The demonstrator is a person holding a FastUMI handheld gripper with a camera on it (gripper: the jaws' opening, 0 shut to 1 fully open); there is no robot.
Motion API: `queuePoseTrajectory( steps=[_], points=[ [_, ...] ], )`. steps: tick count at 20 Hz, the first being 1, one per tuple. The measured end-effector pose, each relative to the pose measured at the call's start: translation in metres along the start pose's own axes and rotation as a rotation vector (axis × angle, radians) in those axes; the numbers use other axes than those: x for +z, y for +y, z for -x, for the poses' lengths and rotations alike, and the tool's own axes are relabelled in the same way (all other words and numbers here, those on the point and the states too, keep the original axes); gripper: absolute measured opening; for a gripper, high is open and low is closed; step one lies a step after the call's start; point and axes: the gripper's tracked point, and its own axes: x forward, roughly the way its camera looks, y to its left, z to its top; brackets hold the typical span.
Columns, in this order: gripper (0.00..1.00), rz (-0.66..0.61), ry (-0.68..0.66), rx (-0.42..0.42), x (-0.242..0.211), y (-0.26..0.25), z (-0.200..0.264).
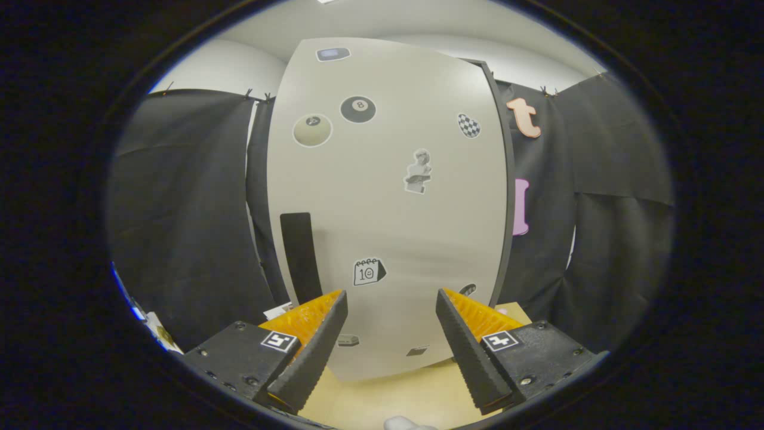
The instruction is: Open the shoe cabinet door, grab the shoes and put them into the shoe cabinet, then close the shoe cabinet door.
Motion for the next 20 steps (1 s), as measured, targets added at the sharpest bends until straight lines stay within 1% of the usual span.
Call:
queuePoseTrajectory(
  steps=[5,12,15,20],
  points=[
    [0.98,0.012,-0.037,-0.031,0.017,-0.001,0.033],
    [0.98,0.035,-0.090,-0.081,0.031,-0.013,0.108],
    [0.98,0.028,-0.091,-0.126,0.024,-0.037,0.144],
    [0.98,-0.009,-0.075,-0.173,0.009,-0.060,0.177]
  ],
)
